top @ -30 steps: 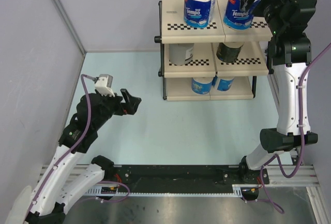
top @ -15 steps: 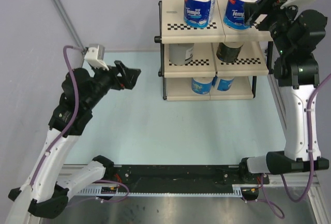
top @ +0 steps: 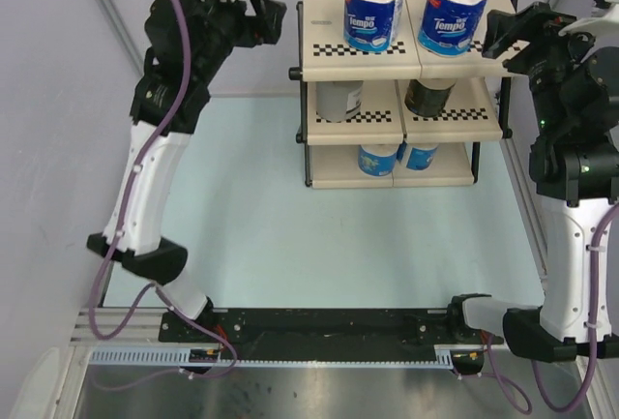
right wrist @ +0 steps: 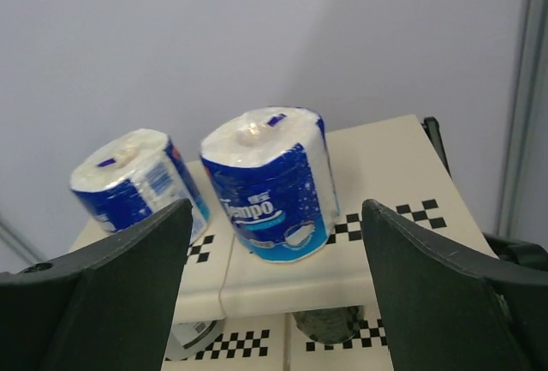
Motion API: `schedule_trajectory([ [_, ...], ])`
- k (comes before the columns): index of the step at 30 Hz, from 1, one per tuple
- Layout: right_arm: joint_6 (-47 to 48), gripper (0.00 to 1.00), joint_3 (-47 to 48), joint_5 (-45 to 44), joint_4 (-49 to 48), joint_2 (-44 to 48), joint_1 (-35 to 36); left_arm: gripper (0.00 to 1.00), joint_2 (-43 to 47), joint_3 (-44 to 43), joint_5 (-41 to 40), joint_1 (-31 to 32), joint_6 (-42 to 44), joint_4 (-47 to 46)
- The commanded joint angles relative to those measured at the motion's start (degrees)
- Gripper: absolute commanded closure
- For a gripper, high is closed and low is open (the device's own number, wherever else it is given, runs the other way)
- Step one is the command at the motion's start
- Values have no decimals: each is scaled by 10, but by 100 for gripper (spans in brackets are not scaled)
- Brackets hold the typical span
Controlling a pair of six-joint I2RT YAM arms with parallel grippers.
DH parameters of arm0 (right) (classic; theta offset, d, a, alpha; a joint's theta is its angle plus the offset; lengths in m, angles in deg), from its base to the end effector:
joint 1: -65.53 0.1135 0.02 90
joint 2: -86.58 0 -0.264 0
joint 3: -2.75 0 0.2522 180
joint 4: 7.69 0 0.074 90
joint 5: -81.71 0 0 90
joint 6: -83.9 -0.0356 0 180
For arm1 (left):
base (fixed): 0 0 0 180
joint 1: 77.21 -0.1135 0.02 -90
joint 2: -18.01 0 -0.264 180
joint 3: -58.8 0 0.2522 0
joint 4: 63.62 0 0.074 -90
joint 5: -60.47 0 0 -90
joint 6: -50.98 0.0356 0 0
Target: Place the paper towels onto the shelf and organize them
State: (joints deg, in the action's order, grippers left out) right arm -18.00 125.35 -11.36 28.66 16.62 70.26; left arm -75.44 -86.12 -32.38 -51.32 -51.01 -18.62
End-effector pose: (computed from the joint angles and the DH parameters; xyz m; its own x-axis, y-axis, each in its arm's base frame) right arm 0.1872 0.0136 0.5927 0.2671 0.2287 -0.9361 -0.0881 0.9732 0.2126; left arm 0.2723 -0.1302 0.5867 0.0178 -0.2393 -0.9708 0.4042 0.8898 -0.2119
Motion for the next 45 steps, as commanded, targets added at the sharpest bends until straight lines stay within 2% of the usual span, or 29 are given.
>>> schedule_trajectory([
  [1, -9, 16, 30, -82, 48, -51, -2, 16, -79, -112, -15, 3, 29, 8],
  [6, -23, 14, 42, -90, 44, -75, -3, 15, -108, -83, -17, 2, 40, -68],
  [14, -30, 15, 41, -94, 33, -99, -2, 14, -154, -85, -39, 4, 57, -158],
  [20, -30, 14, 12, -106, 18, -90, -2, 8, -192, -85, -58, 17, 68, -228],
  [32, -8, 13, -29, -132, -10, -66, -6, 8, -247, -99, -58, 71, 108, -254],
  [45, -30, 13, -29, -106, -15, -81, -19, 7, -240, -93, -58, 100, 118, -252],
])
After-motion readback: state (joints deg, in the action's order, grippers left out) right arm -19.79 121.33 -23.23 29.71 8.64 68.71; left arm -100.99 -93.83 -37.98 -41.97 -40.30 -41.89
